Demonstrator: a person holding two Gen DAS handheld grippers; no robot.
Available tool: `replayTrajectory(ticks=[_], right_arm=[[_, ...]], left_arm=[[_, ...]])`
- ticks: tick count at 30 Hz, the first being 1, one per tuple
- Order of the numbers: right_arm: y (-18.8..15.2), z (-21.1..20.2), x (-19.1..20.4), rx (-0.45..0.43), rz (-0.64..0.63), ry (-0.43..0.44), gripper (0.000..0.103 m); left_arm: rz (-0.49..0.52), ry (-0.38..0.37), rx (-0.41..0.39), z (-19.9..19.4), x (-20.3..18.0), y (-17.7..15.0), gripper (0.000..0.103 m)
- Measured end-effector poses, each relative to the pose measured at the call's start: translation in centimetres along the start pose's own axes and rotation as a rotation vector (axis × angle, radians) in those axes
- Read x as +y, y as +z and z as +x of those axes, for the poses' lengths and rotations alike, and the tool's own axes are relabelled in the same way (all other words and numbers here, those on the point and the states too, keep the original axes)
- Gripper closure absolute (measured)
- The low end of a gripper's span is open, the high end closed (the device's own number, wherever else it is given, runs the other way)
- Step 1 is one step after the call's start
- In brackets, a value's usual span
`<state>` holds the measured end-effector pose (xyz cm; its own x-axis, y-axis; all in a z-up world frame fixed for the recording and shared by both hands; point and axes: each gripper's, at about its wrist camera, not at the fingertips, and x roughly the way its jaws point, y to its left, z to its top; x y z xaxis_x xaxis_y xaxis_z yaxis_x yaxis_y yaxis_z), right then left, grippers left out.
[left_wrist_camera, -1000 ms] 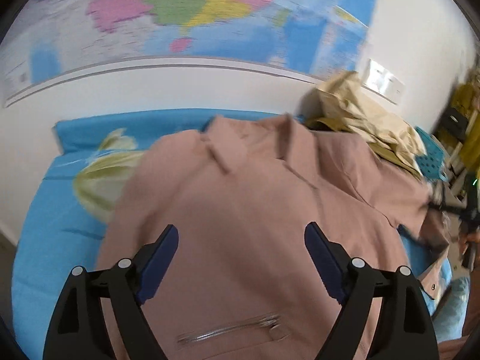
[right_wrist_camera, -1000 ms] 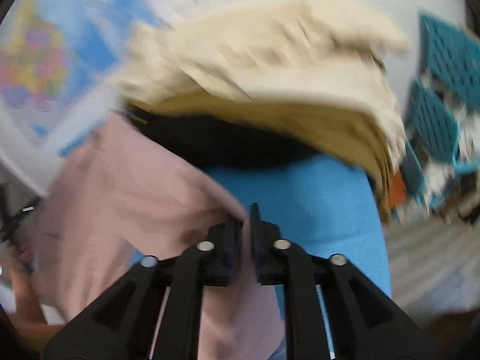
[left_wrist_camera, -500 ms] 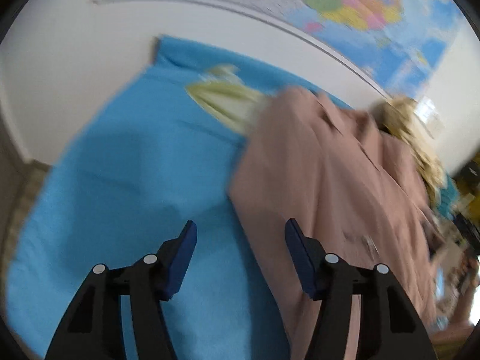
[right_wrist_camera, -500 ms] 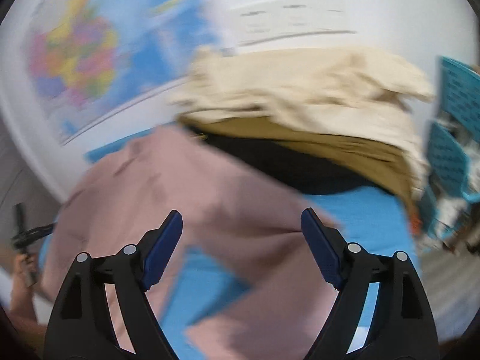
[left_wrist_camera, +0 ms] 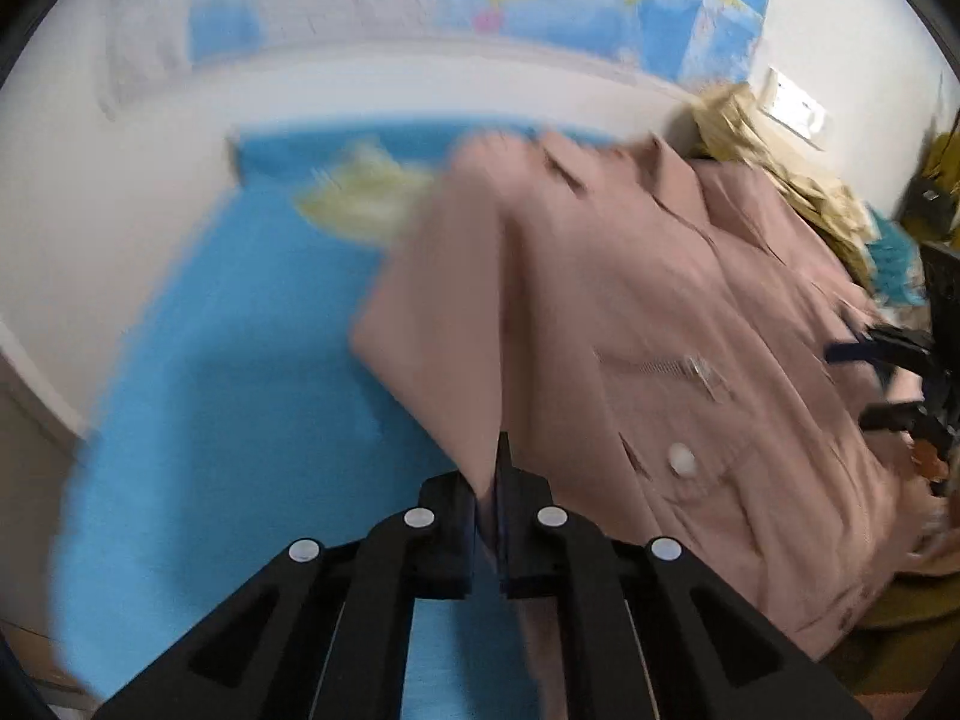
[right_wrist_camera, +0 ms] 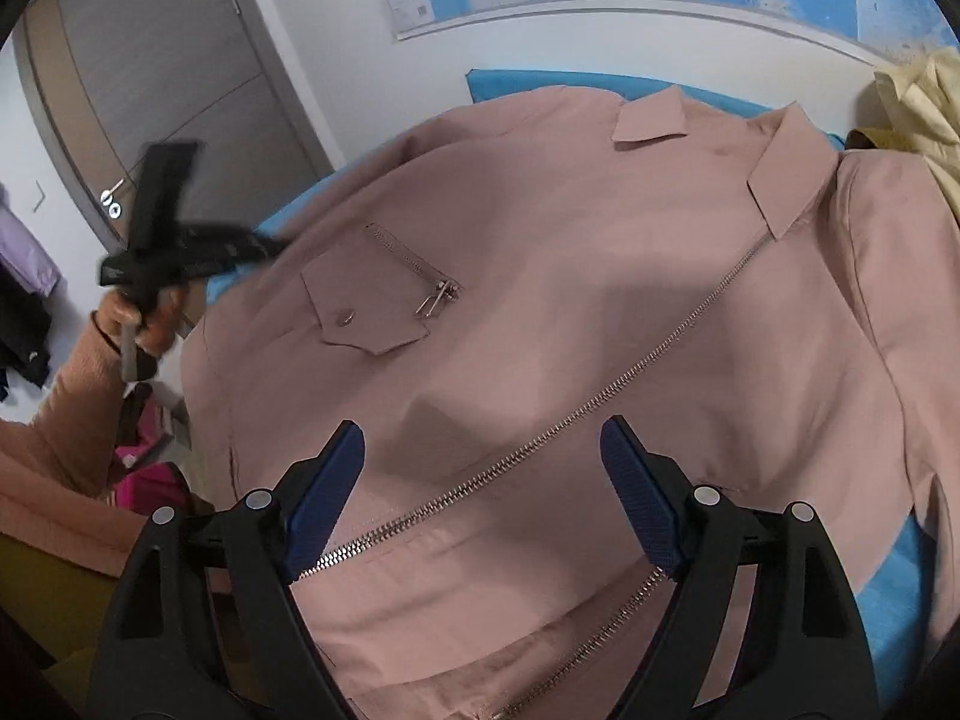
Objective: Fold large clothes
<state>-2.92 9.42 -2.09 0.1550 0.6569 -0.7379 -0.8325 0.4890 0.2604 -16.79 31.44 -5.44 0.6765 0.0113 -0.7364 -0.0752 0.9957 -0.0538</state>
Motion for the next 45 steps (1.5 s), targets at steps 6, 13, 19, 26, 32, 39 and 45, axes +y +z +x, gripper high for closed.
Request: replayTrajectory(ticks=[6, 13, 19, 26, 32, 39, 45], right_arm=[[0.1, -3.0, -4.6, -0.085, 0.131, -0.073, 0.023], [-2.8, -9.1, -11.5, -0.192, 0.323, -0.24, 0.022], [-8.4, -16.0, -16.0, -0.27, 0.495, -0.437, 0.011], [-13.2, -16.5, -19.1, -0.198, 0.634, -0.494, 0.006], [-14.1, -15.2, -20.8, -0.22, 0.675, -0.292, 0.097], [-7.4, -20.2, -16.3, -0.415, 0.507, -0.068, 0.097], [3.6, -20.3, -10.2, -0.444, 0.238, 0.052, 0.097]], left_arm=[[0.037, 0.426, -0.098, -4.6, 2.5, 5.6, 0.099], [0.027, 0.604, 0.12, 4.0, 4.5, 5.6, 0.086], [-0.078, 0.336, -0.067, 1.4, 2.6, 5.7, 0.042], [0.045, 0.089, -0.188, 0.3, -5.6, 7.7, 0.027], [0.177, -0.145, -0.131, 3.7, -13.9, 7.9, 0.027], [0.306, -0.373, -0.103, 5.0, -20.3, 7.3, 0.027], [0.23, -0.515, -0.161, 3.3, -18.7, 8.0, 0.027]])
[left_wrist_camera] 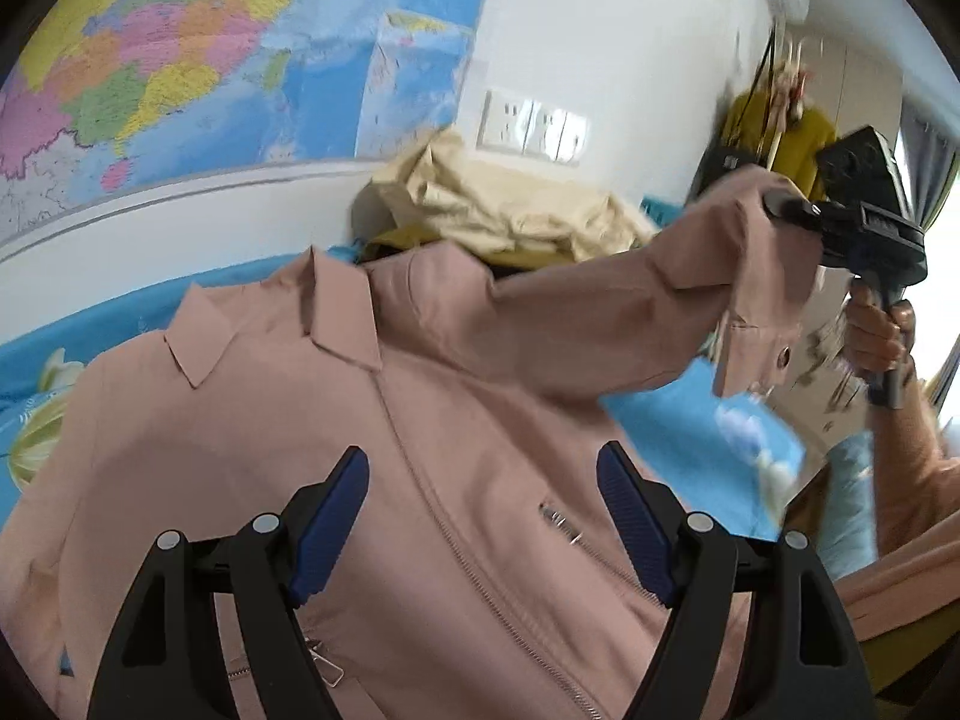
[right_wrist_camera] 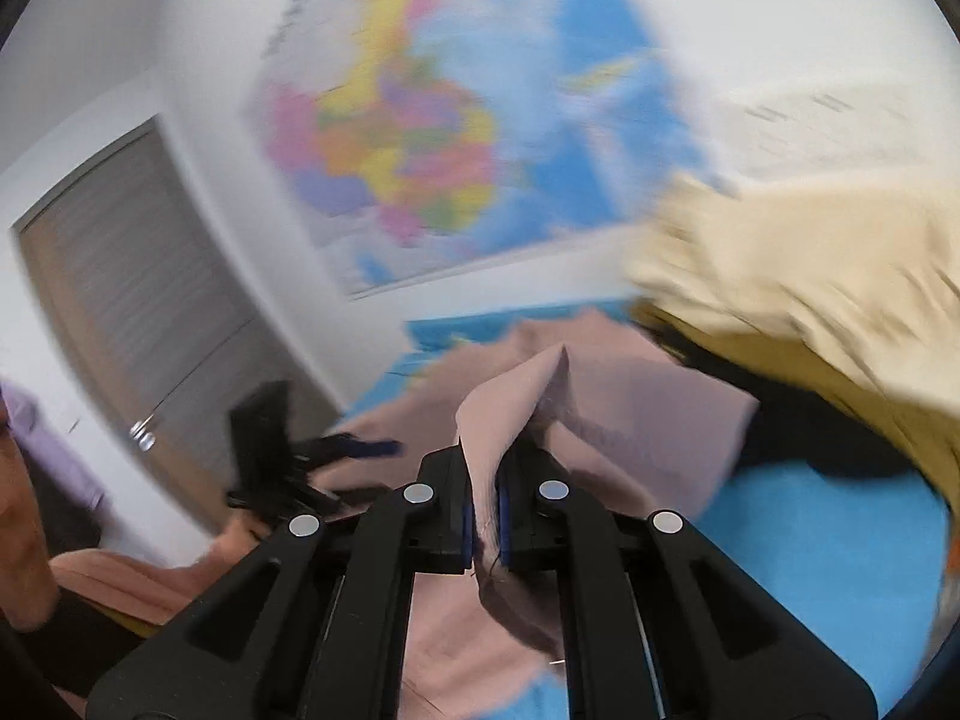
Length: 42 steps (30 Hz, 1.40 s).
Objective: Fold large clothes
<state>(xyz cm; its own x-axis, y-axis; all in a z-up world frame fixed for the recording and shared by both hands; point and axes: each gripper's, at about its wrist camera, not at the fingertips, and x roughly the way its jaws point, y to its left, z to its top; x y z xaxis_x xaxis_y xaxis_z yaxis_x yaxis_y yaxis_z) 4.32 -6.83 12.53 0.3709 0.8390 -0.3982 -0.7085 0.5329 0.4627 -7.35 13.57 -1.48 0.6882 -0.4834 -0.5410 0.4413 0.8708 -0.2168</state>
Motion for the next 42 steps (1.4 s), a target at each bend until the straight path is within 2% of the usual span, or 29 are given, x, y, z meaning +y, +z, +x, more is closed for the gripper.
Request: replayTrajectory(ticks=[3, 5, 10, 11, 12, 14, 17, 20, 22, 24, 27, 29, 30, 31, 32, 34, 35, 37, 38, 39, 41, 42], right_arm=[[2.7, 6.1, 3.3, 0.085, -0.074, 0.098, 0.097], [3.4, 10.8, 4.4, 0.155, -0.094, 0.124, 0.097], [1.3, 23.3, 4.9, 0.371, -0.054, 0.182, 0.095], [0.8, 25.0, 5.0, 0.401, -0.045, 0.17, 0.087], [0.3, 26.7, 4.6, 0.432, -0.028, 0.151, 0.065], [-1.0, 29.4, 3.9, 0.486, -0.021, 0.104, 0.028], [-1.6, 28.9, 3.0, 0.473, -0.024, 0.064, 0.029], [-0.8, 25.0, 1.7, 0.381, -0.051, 0.03, 0.03], [-0.1, 22.3, 0.4, 0.3, -0.072, -0.051, 0.027], [0.1, 18.9, -2.8, 0.223, -0.028, -0.166, 0.022], [-0.9, 16.1, -7.7, 0.2, 0.07, -0.286, 0.021], [-2.4, 15.7, -11.0, 0.224, 0.153, -0.32, 0.021], [-3.6, 15.5, -12.0, 0.238, 0.181, -0.327, 0.021], [-4.4, 15.7, -12.8, 0.253, 0.206, -0.321, 0.021], [-5.4, 16.1, -13.5, 0.274, 0.222, -0.303, 0.021], [-6.4, 17.2, -13.8, 0.28, 0.225, -0.271, 0.021], [-6.6, 17.1, -13.7, 0.278, 0.222, -0.243, 0.022], [-7.0, 18.4, -13.6, 0.29, 0.223, -0.201, 0.039], [-7.1, 18.6, -13.6, 0.308, 0.221, -0.181, 0.066], [-7.3, 19.0, -13.6, 0.328, 0.215, -0.161, 0.085], [-7.1, 18.6, -13.4, 0.322, 0.194, -0.169, 0.091], [-7.0, 18.2, -13.3, 0.311, 0.185, -0.171, 0.092]], left_arm=[[-0.028, 0.006, -0.044, -1.8, 1.0, 0.2, 0.027], [-0.041, 0.038, -0.071, -3.3, 1.9, -0.2, 0.025], [-0.084, 0.136, -0.067, -5.5, 4.8, -1.4, 0.021], [-0.089, 0.146, -0.058, -5.5, 5.2, -1.6, 0.02], [-0.097, 0.158, -0.041, -5.3, 5.7, -1.8, 0.018], [-0.104, 0.185, 0.004, -4.4, 6.7, -2.3, 0.018], [-0.136, 0.157, 0.061, -2.7, 7.8, -3.0, 0.018], [-0.145, 0.122, 0.094, -1.3, 7.9, -3.4, 0.018], [-0.148, 0.099, 0.113, -0.3, 7.9, -3.2, 0.018], [-0.129, 0.086, 0.145, 1.0, 7.4, -3.0, 0.014], [-0.093, 0.093, 0.221, 3.5, 6.5, -2.8, 0.013], [-0.083, 0.095, 0.259, 5.0, 6.1, -2.8, 0.013], [-0.081, 0.105, 0.28, 5.8, 6.1, -2.8, 0.02], [-0.078, 0.122, 0.298, 6.4, 6.1, -2.8, 0.041], [-0.079, 0.132, 0.325, 7.2, 6.3, -2.9, 0.053], [-0.131, 0.12, 0.344, 7.6, 7.6, -2.8, 0.098], [-0.168, 0.097, 0.341, 7.2, 8.4, -2.6, 0.103], [-0.251, 0.065, 0.285, 5.6, 10.4, -2.1, 0.101], [-0.297, 0.095, 0.242, 4.0, 11.9, -1.7, 0.101], [-0.31, 0.132, 0.224, 3.1, 12.6, -1.6, 0.101], [-0.318, 0.254, 0.203, 0.8, 13.8, -1.4, 0.099], [-0.314, 0.267, 0.201, 0.1, 13.9, -1.4, 0.088]])
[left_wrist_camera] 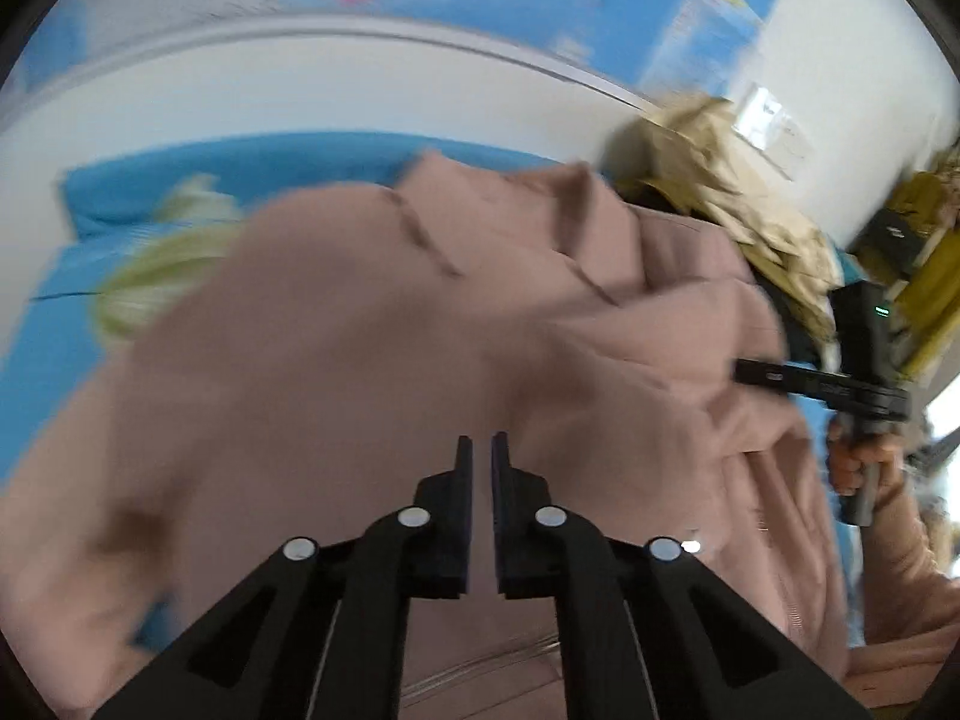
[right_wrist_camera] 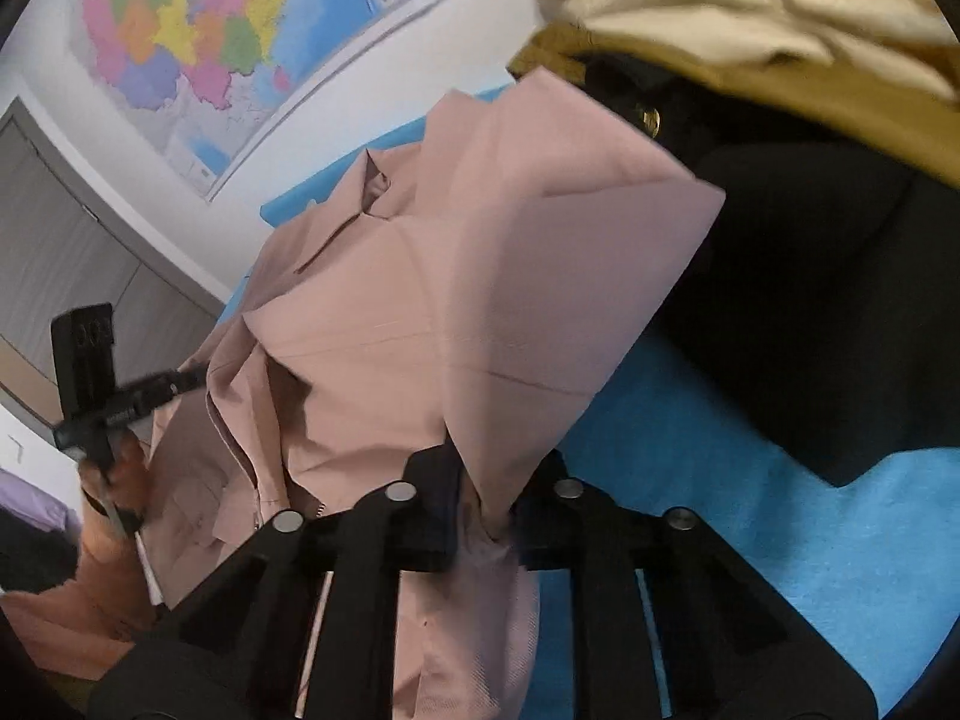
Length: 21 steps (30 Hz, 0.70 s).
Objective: Fold large clothes
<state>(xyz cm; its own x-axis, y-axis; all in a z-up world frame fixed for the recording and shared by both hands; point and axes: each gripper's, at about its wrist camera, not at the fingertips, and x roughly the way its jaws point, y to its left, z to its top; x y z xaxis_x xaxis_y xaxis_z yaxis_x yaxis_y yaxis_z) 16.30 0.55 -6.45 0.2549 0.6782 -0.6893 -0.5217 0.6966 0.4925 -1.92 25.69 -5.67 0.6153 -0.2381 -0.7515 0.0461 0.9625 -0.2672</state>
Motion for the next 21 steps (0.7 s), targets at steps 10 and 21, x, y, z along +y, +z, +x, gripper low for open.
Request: replayTrajectory(ticks=[10, 21], right_arm=[[-0.1, -1.6, -0.6, -0.024, 0.039, 0.006, 0.094], [0.4, -2.2, -0.5, -0.06, 0.048, 0.018, 0.095]], left_arm=[[0.328, -0.078, 0.042, 1.8, -11.3, -4.4, 0.016], [0.213, -0.007, 0.12, 3.3, -8.6, -2.4, 0.095]])
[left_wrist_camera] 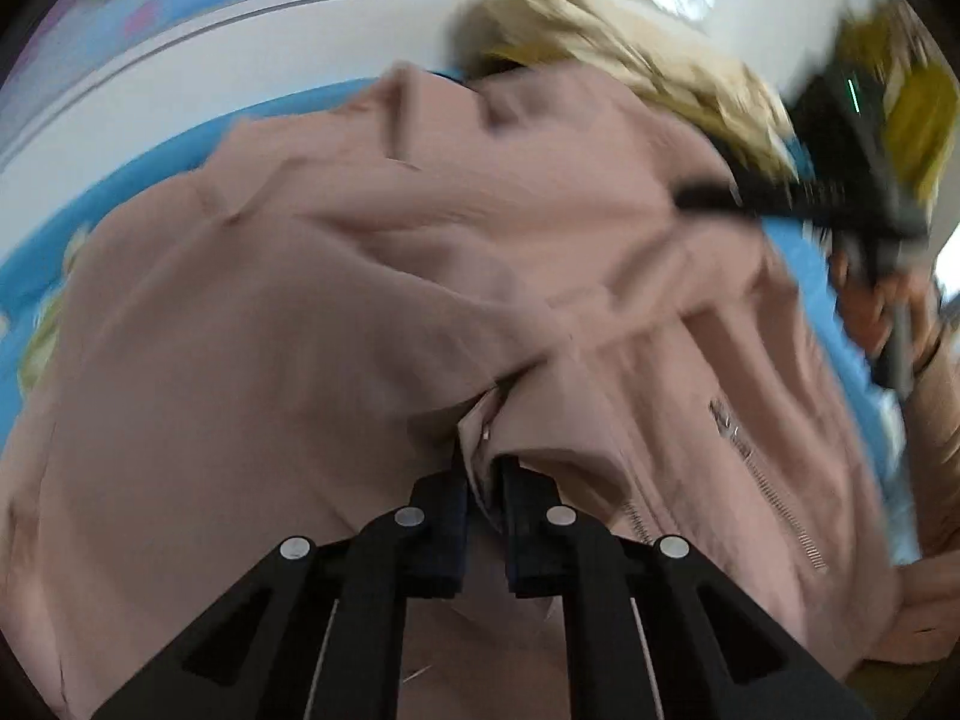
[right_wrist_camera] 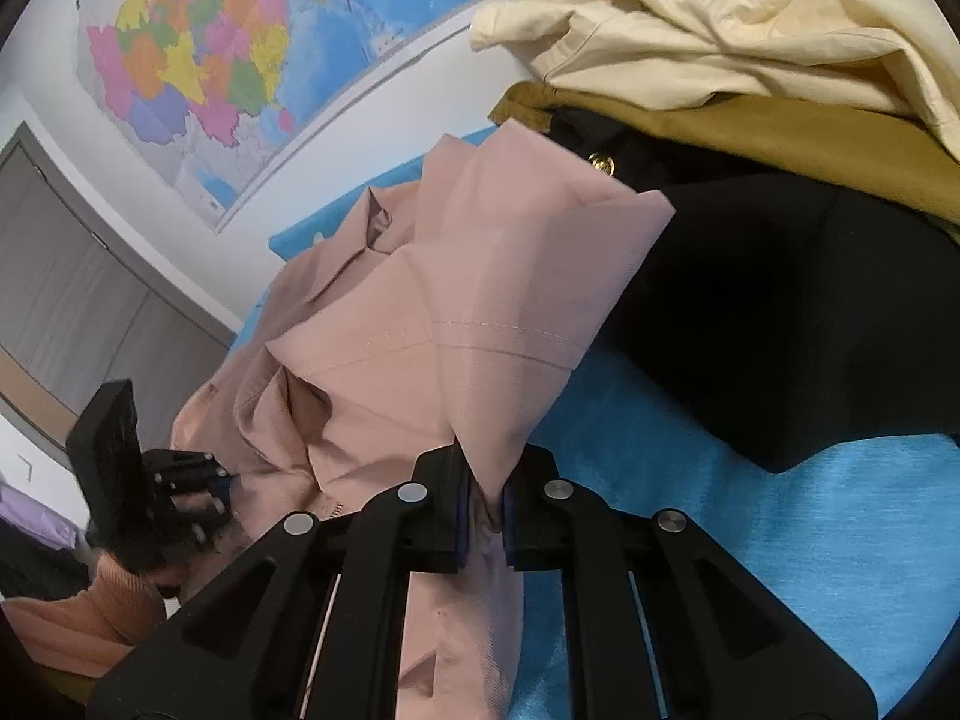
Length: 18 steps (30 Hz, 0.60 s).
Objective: Fold large clothes
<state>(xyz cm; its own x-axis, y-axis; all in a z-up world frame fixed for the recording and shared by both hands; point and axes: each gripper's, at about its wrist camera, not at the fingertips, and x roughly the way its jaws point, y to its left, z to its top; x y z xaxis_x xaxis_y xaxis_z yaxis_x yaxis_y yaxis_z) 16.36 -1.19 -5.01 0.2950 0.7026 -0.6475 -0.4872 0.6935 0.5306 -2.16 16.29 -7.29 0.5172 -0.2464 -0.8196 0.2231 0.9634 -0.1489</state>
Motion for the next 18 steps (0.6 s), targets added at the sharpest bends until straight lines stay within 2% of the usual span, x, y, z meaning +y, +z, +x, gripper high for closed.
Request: replayTrajectory(ticks=[3, 4, 5, 6, 7, 9, 11, 12, 13, 14, 16, 18], right_arm=[[0.1, -0.8, -0.8, -0.023, 0.02, 0.015, 0.096], [0.1, -1.0, -1.1, -0.031, 0.023, 0.01, 0.096], [0.1, -1.3, -1.4, -0.04, 0.03, 0.012, 0.096], [0.1, -1.4, -1.8, -0.043, 0.038, 0.019, 0.097], [0.0, -1.4, -2.1, -0.043, 0.048, 0.017, 0.097], [-0.2, -1.3, -2.6, -0.036, 0.058, 0.006, 0.097], [-0.5, -1.2, -3.1, -0.03, 0.073, 0.001, 0.097], [-0.6, -1.2, -3.3, -0.027, 0.074, -0.001, 0.097], [-0.7, -1.2, -3.4, -0.026, 0.076, -0.007, 0.097], [-0.8, -1.3, -3.4, -0.023, 0.076, -0.02, 0.095], [-0.7, -1.9, -2.9, -0.03, 0.064, -0.057, 0.084], [-0.6, -3.4, -1.6, -0.079, 0.022, -0.149, 0.052]], left_arm=[[-0.118, 0.049, -0.076, -3.9, 5.5, 0.4, 0.095], [-0.143, 0.081, -0.095, -4.8, 6.7, 0.4, 0.095], [-0.175, 0.148, -0.123, -6.0, 8.3, 0.3, 0.093], [-0.194, 0.191, -0.139, -6.7, 9.5, 0.3, 0.081], [-0.212, 0.209, -0.141, -7.1, 10.5, 0.3, 0.059], [-0.286, 0.181, -0.145, -7.5, 12.6, 0.1, 0.043], [-0.307, 0.091, -0.149, -7.5, 13.4, -0.2, 0.035], [-0.32, 0.062, -0.146, -7.2, 13.5, -0.4, 0.025], [-0.332, 0.036, -0.144, -6.7, 13.3, -0.4, 0.021], [-0.328, 0.002, -0.148, -6.4, 13.0, -0.7, 0.021], [-0.3, 0.006, -0.151, -6.0, 12.0, -0.8, 0.02], [-0.258, -0.001, -0.155, -5.9, 10.9, -0.8, 0.02]])
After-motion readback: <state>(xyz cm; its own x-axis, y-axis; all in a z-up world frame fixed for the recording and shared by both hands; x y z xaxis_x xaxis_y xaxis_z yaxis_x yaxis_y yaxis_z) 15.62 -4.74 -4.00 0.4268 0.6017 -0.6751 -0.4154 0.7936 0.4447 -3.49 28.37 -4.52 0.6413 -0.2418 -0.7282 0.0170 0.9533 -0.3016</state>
